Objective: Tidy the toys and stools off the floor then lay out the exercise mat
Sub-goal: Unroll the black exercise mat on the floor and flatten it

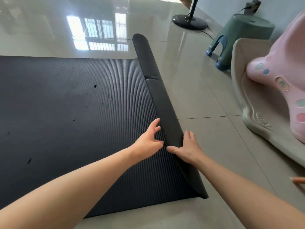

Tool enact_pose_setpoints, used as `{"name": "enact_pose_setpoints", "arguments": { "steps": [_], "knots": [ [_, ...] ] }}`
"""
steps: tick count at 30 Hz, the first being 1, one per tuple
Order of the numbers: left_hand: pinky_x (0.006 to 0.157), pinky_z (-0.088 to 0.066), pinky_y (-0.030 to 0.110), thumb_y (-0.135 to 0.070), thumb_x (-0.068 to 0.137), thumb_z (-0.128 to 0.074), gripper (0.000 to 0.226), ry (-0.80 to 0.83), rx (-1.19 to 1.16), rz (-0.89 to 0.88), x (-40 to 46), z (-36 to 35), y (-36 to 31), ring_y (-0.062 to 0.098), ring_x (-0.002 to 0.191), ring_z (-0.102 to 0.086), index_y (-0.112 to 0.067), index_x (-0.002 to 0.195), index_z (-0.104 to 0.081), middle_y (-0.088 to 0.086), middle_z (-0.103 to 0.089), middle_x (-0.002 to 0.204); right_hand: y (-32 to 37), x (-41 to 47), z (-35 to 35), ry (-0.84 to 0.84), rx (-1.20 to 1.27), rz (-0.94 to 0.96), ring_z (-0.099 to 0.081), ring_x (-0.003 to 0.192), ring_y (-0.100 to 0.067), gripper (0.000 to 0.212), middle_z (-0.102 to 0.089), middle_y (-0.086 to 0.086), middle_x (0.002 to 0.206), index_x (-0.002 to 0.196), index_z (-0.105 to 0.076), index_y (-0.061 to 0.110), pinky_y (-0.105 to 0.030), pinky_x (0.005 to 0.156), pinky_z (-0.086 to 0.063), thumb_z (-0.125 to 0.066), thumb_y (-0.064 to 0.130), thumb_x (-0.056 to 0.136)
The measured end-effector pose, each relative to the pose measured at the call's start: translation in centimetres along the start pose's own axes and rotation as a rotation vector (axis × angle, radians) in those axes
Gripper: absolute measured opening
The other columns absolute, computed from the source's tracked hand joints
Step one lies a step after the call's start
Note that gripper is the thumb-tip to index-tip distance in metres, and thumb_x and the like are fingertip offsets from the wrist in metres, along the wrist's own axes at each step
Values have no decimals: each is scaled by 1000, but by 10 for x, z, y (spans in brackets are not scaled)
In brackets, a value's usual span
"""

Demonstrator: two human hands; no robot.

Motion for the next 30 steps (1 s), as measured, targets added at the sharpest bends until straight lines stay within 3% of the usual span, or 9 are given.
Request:
{"name": "enact_pose_setpoints", "arguments": {
  "steps": [3, 6, 8, 10, 15, 20, 25, 28, 30],
  "knots": [
    [104, -41, 36, -12, 92, -46, 80, -22, 541, -2, 5, -8, 25, 23, 134, -40, -31, 149, 7, 0, -8, 159, -9, 0, 15, -89, -34, -1, -35, 134, -32, 91, -6, -9, 157, 149, 9, 25, -44, 105, -37, -57, 17, 87],
    [117, -8, 52, -29, 96, -42, 73, 37, 1017, 93, 7, -2, 53, 27, 147, -1, -27, 150, 7, 4, 2, 160, -26, -2, 26, -163, -162, 4, -57, 93, -25, 93, -42, -10, 130, 145, 18, 39, -38, 79, -47, -47, 2, 89],
    [113, -1, 60, -44, 95, -39, 73, 27, 1101, 215, 6, 6, 67, 30, 146, 11, -30, 149, 9, 3, 9, 159, -41, 1, 30, -147, -132, -45, -50, 71, -18, 89, -52, -6, 92, 144, 19, 42, -34, 71, -44, -45, 6, 93],
    [110, -1, 64, -56, 91, -39, 81, 20, 1119, 282, 0, 16, 76, 31, 146, 13, -33, 147, 14, -3, 13, 159, -51, 7, 33, -122, -24, -97, -47, 67, -18, 82, -51, -5, 83, 145, 14, 44, -33, 70, -42, -42, 9, 95],
    [111, -13, 61, -60, 87, -45, 89, 88, 1218, 244, -18, 40, 80, 24, 147, 10, -33, 147, 16, -12, 15, 158, -61, 11, 34, -102, 156, -138, -56, 95, -34, 74, -51, -19, 132, 147, 6, 39, -36, 79, -44, -39, 11, 96],
    [113, -18, 58, -57, 88, -45, 84, 130, 1260, 273, -32, 51, 81, 22, 147, 6, -28, 150, 5, -12, 13, 158, -60, 21, 23, -138, 188, -145, -51, 78, -29, 76, -51, -21, 132, 149, 2, 36, -36, 71, -43, -39, 4, 92],
    [113, -18, 57, -54, 89, -45, 77, 126, 1264, 272, -34, 62, 78, 19, 148, -1, -25, 150, -7, -15, 7, 158, -59, 27, 20, -157, 225, -133, -56, 91, -33, 75, -45, -16, 140, 149, -4, 32, -38, 79, -47, -41, 2, 92],
    [113, -22, 54, -51, 90, -46, 76, 116, 1242, 273, -39, 68, 83, 17, 148, -1, -25, 150, -8, -17, 7, 158, -58, 29, 20, -134, 251, -109, -56, 86, -30, 74, -37, -9, 148, 150, -4, 32, -33, 67, -46, -42, 2, 93],
    [112, -28, 49, -52, 89, -46, 75, 107, 1238, 280, -40, 70, 83, 17, 148, -3, -25, 149, -9, -17, 6, 158, -59, 29, 21, -101, 267, -89, -57, 102, -33, 73, -31, -3, 152, 150, -4, 31, -33, 75, -48, -43, 3, 94]
  ]
}}
Point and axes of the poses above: each hand's wrist, its own x-axis towards the middle knuckle, its own z-axis out of the back of the hand, y = z × x, the point moved 1 cm from there along x, towards the middle knuckle
